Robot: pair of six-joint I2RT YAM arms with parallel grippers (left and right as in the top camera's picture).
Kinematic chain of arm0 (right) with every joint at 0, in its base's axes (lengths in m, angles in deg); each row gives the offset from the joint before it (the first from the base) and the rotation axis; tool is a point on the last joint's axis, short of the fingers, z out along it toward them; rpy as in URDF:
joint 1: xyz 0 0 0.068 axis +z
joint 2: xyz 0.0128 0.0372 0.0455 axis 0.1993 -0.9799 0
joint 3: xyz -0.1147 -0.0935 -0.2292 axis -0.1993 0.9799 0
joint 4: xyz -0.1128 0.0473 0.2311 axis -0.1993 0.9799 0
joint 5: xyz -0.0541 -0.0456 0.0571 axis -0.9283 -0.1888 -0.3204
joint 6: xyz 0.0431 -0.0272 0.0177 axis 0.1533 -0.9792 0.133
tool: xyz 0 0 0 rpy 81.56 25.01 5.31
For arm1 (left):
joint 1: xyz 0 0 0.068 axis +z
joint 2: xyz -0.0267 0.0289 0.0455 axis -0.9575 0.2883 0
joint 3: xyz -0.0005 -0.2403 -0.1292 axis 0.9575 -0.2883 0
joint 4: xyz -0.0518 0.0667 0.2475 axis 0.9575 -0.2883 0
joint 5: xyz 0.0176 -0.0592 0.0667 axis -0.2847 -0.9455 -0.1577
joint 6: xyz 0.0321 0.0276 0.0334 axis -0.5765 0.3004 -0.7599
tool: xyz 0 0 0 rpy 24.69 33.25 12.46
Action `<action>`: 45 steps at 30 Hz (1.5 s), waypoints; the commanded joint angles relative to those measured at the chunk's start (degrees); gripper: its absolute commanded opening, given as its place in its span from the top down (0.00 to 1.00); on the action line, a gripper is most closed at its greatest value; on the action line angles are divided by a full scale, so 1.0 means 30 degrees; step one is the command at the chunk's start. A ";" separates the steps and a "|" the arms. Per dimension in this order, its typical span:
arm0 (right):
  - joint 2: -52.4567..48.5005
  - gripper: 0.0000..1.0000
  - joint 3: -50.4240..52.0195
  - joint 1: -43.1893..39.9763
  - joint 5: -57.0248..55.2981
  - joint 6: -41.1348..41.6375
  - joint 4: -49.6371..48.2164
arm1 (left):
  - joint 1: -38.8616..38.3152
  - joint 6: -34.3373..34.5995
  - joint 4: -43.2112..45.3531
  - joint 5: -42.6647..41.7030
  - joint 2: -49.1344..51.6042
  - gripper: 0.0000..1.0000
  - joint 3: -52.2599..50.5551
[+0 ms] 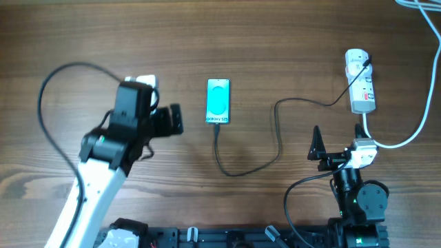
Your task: Plug charger to phone and switch on socket
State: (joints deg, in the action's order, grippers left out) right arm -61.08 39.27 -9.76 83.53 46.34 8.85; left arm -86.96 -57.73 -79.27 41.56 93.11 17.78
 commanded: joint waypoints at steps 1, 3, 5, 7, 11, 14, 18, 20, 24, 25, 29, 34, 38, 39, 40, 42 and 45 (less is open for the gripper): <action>0.0211 0.00 0.0029 0.0109 -0.0102 -0.0233 -0.0066 | 0.0911 -0.0466 -0.0306 -0.0474 -0.2222 0.00 -0.1625; 0.0211 0.00 0.0029 0.0109 -0.0102 -0.0233 -0.0058 | 0.1319 -0.0568 -0.0262 -0.0466 -0.3279 0.00 -0.2280; 0.0211 0.00 0.0029 0.0109 -0.0102 -0.0233 -0.0066 | 0.1661 -0.0627 -0.0204 -0.0466 -0.4116 0.00 -0.2798; 0.0211 0.00 0.0029 0.0109 -0.0102 -0.0240 -0.0066 | 0.2076 -0.0627 0.0284 -0.0466 -0.5297 0.00 -0.3636; 0.0211 0.00 0.0029 0.0109 -0.0102 -0.0240 -0.0066 | 0.2514 -0.0678 0.1698 -0.0466 -0.7672 0.00 -0.5333; 0.0211 0.00 0.0029 0.0109 -0.0102 -0.0240 -0.0058 | 0.2703 -0.0692 0.2550 -0.0474 -0.9945 0.00 -0.6732; 0.0211 0.00 0.0029 0.0109 -0.0102 -0.0233 -0.0066 | 0.2703 -0.0685 0.3147 -0.0474 -1.3238 0.00 -0.8604; 0.0211 0.00 0.0029 0.0109 -0.0102 -0.0240 -0.0058 | 0.2703 -0.0685 0.3606 -0.0466 -1.4338 0.00 -0.9282; 0.0211 0.00 0.0029 0.0109 -0.0102 -0.0233 -0.0066 | 0.2703 -0.0685 0.4779 -0.0466 -1.6626 0.00 -1.0579; 0.0211 0.00 0.0029 0.0109 -0.0102 -0.0240 -0.0066 | 0.2703 -0.0685 0.4932 -0.0466 -1.7070 0.00 -1.0790; 0.0211 0.00 0.0029 0.0109 -0.0102 -0.0233 -0.0066 | 0.2703 -0.0685 0.5406 -0.0393 -1.8353 0.00 -1.1482; 0.0211 0.00 0.0029 0.0109 -0.0102 -0.0233 -0.0066 | 0.2703 -0.0678 0.6645 -0.0401 -1.8877 0.00 -1.2429; 0.0211 0.00 0.0029 0.0109 -0.0102 -0.0240 -0.0058 | 0.2703 -0.0678 0.7745 -0.0401 -1.9453 0.00 -1.3209; 0.0211 0.00 0.0029 0.0109 -0.0102 -0.0233 -0.0058 | 0.2703 -0.0678 0.8087 -0.0401 -1.9686 0.00 -1.3486; 0.0211 0.00 0.0029 0.0109 -0.0102 -0.0233 -0.0058 | 0.2703 -0.0678 0.8284 -0.0393 -1.9861 0.00 -1.3690; 0.0211 0.00 0.0029 0.0109 -0.0102 -0.0240 -0.0058 | 0.2725 -0.0678 0.8612 -0.0393 -2.0145 0.00 -1.4054; 0.0211 0.00 0.0029 0.0109 -0.0102 -0.0233 -0.0066 | 0.2980 -0.0670 0.9107 -0.0401 -2.0436 0.00 -1.4528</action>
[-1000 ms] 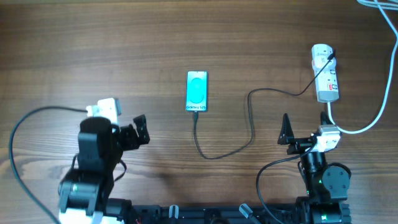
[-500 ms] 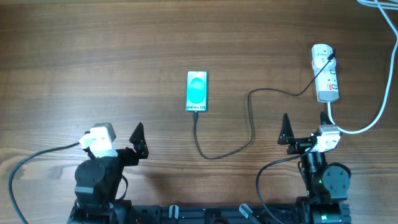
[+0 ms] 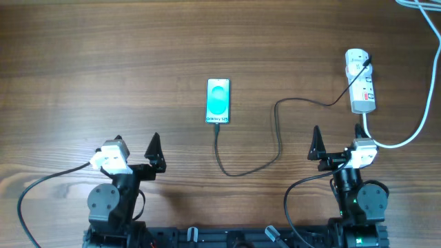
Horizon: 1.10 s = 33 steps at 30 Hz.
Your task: Plug charger to phone and switch on socket
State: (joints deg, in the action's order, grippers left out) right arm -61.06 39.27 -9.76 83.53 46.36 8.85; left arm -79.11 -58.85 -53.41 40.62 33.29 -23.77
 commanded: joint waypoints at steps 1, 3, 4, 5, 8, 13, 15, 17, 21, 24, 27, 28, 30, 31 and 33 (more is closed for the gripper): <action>0.0204 0.00 0.0029 0.0109 -0.0102 -0.0240 -0.0066 | 0.0452 -0.0299 0.0707 -0.0087 -0.0590 0.00 -0.0838; 0.0204 0.00 0.0029 0.0109 -0.0102 -0.0240 -0.0058 | 0.0612 -0.0299 0.0969 -0.0080 -0.0852 0.00 -0.1122; 0.0204 0.00 0.0029 0.0109 -0.0102 -0.0240 -0.0066 | 0.0685 -0.0299 0.1086 -0.0080 -0.0991 0.00 -0.1246; 0.0204 0.00 0.0029 0.0109 -0.0102 -0.0240 -0.0066 | 0.0765 -0.0299 0.1253 -0.0087 -0.1158 0.00 -0.1392; 0.0204 0.00 0.0029 0.0109 -0.0102 -0.0240 -0.0058 | 0.0882 -0.0299 0.1763 -0.0080 -0.1275 0.00 -0.1654; 0.0204 0.00 0.0029 0.0109 -0.0102 -0.0240 -0.0066 | 0.0962 -0.0291 0.3453 -0.0087 -0.1275 0.00 -0.2229; 0.0204 0.00 0.0029 0.0109 -0.0102 -0.0240 -0.0066 | 0.0962 -0.0291 0.4131 -0.0080 -0.1275 0.00 -0.2441; 0.0204 0.00 0.0029 0.0109 -0.0102 -0.0248 -0.0058 | 0.0962 -0.0291 0.4772 -0.0080 -0.1275 0.00 -0.2616; 0.0204 0.00 0.0029 0.0109 -0.0102 -0.0240 -0.0066 | 0.0962 -0.0291 0.6215 0.0233 -0.1275 0.00 -0.3024; 0.0204 0.00 0.0029 0.0109 -0.0102 -0.0248 -0.0066 | 0.0962 -0.0146 0.7766 0.0583 -0.1275 0.00 -0.3606; 0.0204 0.00 0.0029 0.0109 -0.0102 -0.0240 -0.0066 | 0.0962 -0.0153 0.8706 0.0656 -0.1275 0.00 -0.3891; 0.0204 0.00 0.0029 0.0109 -0.0102 -0.0248 -0.0066 | 0.0962 -0.0146 0.8808 0.0729 -0.1275 0.00 -0.3891; 0.0204 0.00 0.0029 0.0109 -0.0102 -0.0248 -0.0058 | 0.0962 -0.0153 0.8918 0.1166 -0.1275 0.00 -0.3891; 0.0204 0.00 0.0029 0.0109 -0.0102 -0.0240 -0.0066 | 0.0962 -0.0153 0.8918 0.1479 -0.1275 0.00 -0.3891; 0.0204 0.00 0.0029 0.0109 -0.0102 -0.0248 -0.0058 | 0.0962 -0.0160 0.8896 0.2251 -0.1275 0.00 -0.3891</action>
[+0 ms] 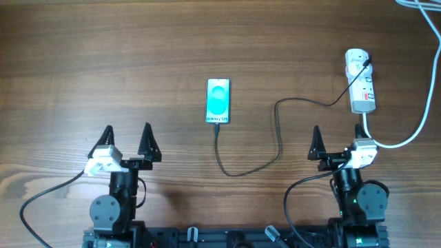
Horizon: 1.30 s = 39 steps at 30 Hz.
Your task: Plug charger to phone and switch on socket
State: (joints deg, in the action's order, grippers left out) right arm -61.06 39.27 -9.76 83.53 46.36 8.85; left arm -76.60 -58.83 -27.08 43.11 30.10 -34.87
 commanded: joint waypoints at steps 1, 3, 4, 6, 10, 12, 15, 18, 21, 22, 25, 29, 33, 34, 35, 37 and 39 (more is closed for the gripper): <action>0.0204 0.00 0.0029 0.0109 -0.0102 -0.0240 -0.0058 | 0.0131 -0.0168 0.0044 0.1749 -0.0211 0.00 -0.0189; 0.0204 0.00 0.0029 0.0109 -0.0102 -0.0248 -0.0058 | 0.0131 -0.0175 -0.0474 0.2361 -0.0211 0.00 -0.0189; 0.0204 0.00 0.0029 0.0109 -0.0102 -0.0240 -0.0058 | 0.0175 -0.0175 -0.1027 0.2681 -0.0211 0.00 -0.0189; 0.0204 0.00 0.0029 0.0109 -0.0102 -0.0248 -0.0066 | 0.0379 -0.0175 -0.2025 0.2681 -0.0211 0.00 -0.0189; 0.0204 0.00 0.0029 0.0109 -0.0102 -0.0248 -0.0058 | 0.0678 -0.0233 -0.3410 0.2375 -0.0211 0.00 -0.0189; 0.0204 0.00 0.0029 0.0109 -0.0102 -0.0240 -0.0066 | 0.0678 -0.1100 -0.3424 0.2208 -0.0211 0.00 -0.0189; 0.0204 0.00 0.0029 0.0109 -0.0102 -0.0240 -0.0066 | 0.0678 -0.3599 -0.3534 0.1588 -0.0211 0.00 -0.0189; 0.0204 0.00 0.0029 0.0109 -0.0102 -0.0240 -0.0058 | 0.0678 -0.4998 -0.3548 0.1588 -0.0211 0.00 -0.0189; 0.0204 0.00 0.0029 0.0109 -0.0102 -0.0240 -0.0058 | 0.0678 -0.5173 -0.3548 0.1588 -0.0211 0.00 -0.0189; 0.0204 0.00 0.0029 0.0109 -0.0102 -0.0240 -0.0058 | 0.0678 -0.5166 -0.3548 0.1574 -0.0211 0.00 -0.0189; 0.0204 0.00 0.0029 0.0109 -0.0102 -0.0248 -0.0066 | 0.0678 -0.5158 -0.3555 0.1508 -0.0211 0.00 -0.0189; 0.0204 0.00 0.0029 0.0109 -0.0102 -0.0248 -0.0066 | 0.0678 -0.5173 -0.3577 0.1377 -0.0211 0.00 -0.0189; 0.0204 0.00 0.0029 0.0109 -0.0102 -0.0240 -0.0066 | 0.0678 -0.5173 -0.3577 0.1370 -0.0211 0.00 -0.0189; 0.0204 0.00 0.0029 0.0109 -0.0102 -0.0233 -0.0066 | 0.0678 -0.5173 -0.3577 0.1370 -0.0211 0.00 -0.0189; 0.0204 0.00 0.0029 0.0109 -0.0102 -0.0248 -0.0066 | 0.0678 -0.5173 -0.3585 0.1370 -0.0211 0.00 -0.0189; 0.0204 0.00 0.0029 0.0109 -0.0102 -0.0248 -0.0066 | 0.0678 -0.5173 -0.3585 0.1370 -0.0211 0.00 -0.0189; 0.0204 0.00 0.0029 0.0109 -0.0102 -0.0240 -0.0066 | 0.0678 -0.5173 -0.3585 0.1370 -0.0211 0.00 -0.0189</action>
